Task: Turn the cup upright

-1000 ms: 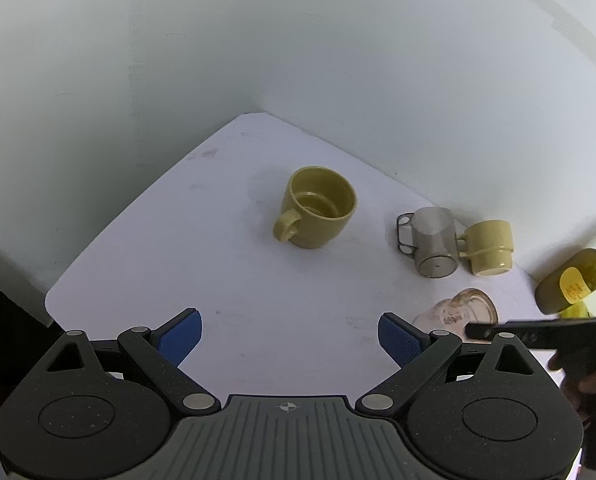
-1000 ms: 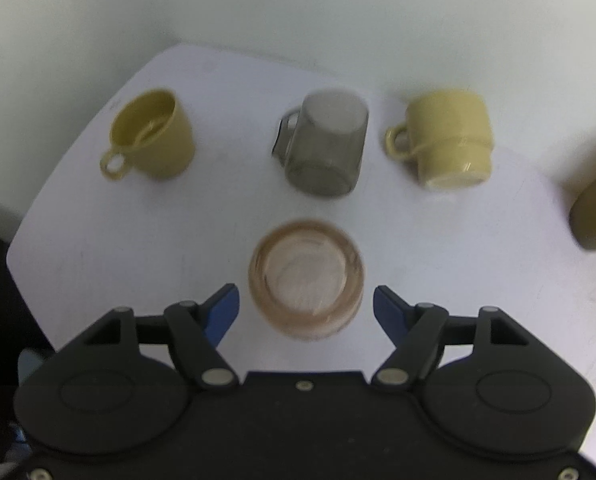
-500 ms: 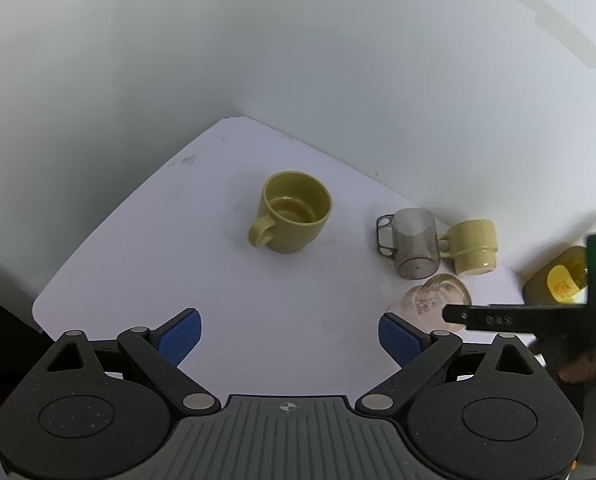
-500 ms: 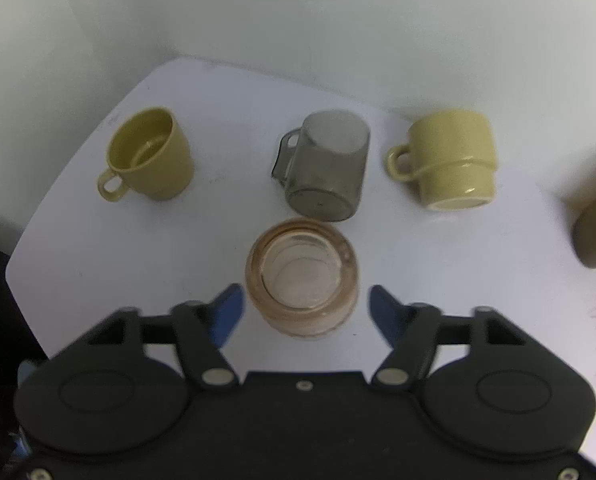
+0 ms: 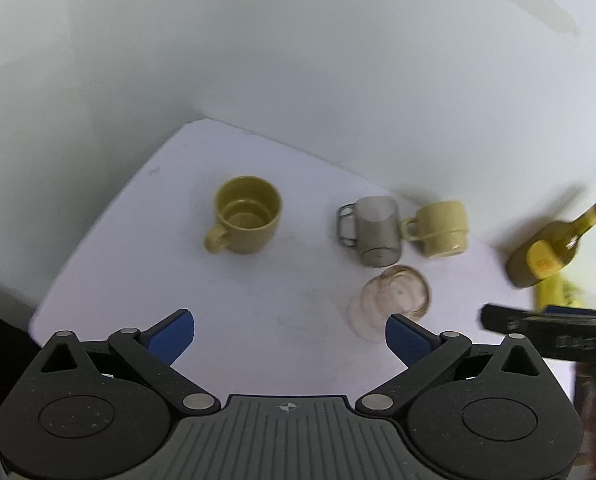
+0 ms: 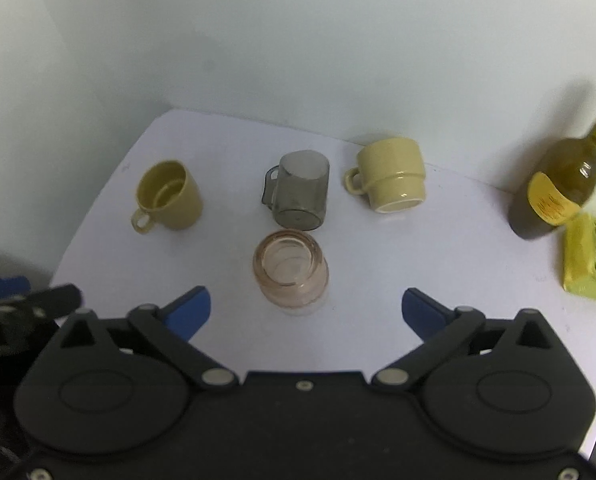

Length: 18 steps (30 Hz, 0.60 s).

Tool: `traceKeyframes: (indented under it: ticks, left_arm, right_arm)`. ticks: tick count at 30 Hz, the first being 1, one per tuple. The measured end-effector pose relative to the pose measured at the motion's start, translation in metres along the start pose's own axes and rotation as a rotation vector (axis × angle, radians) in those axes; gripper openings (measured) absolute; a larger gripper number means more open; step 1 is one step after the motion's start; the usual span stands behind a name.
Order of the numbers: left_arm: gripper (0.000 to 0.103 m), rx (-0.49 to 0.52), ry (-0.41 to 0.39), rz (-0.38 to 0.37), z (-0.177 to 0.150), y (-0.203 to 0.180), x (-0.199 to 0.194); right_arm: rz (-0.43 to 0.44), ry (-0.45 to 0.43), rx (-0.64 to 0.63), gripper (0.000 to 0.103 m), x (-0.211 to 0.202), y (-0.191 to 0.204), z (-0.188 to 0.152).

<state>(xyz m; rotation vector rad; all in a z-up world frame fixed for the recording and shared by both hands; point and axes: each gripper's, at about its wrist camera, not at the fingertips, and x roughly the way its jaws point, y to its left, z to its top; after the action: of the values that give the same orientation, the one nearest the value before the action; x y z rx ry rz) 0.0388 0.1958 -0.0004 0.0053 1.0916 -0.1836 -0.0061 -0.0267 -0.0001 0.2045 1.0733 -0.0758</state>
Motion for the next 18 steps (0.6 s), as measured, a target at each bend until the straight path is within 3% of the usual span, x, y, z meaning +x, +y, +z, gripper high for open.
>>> traceKeyframes:
  ticks: [1,8,18]
  left_arm:
    - [0.103,0.02,-0.002,0.036,0.0,-0.006,-0.003]
    - [0.103,0.035,0.029,0.055,-0.011,-0.017,-0.001]
    - [0.103,0.022,0.036,0.08,-0.015,-0.016,-0.002]
  right_arm:
    - [0.0,-0.019,0.008,0.103,-0.007,0.002,-0.002]
    - [-0.096,-0.025,-0.073,0.103,-0.013,0.018,-0.021]
    - [-0.078,-0.012,-0.058,0.103,-0.016,0.018,-0.025]
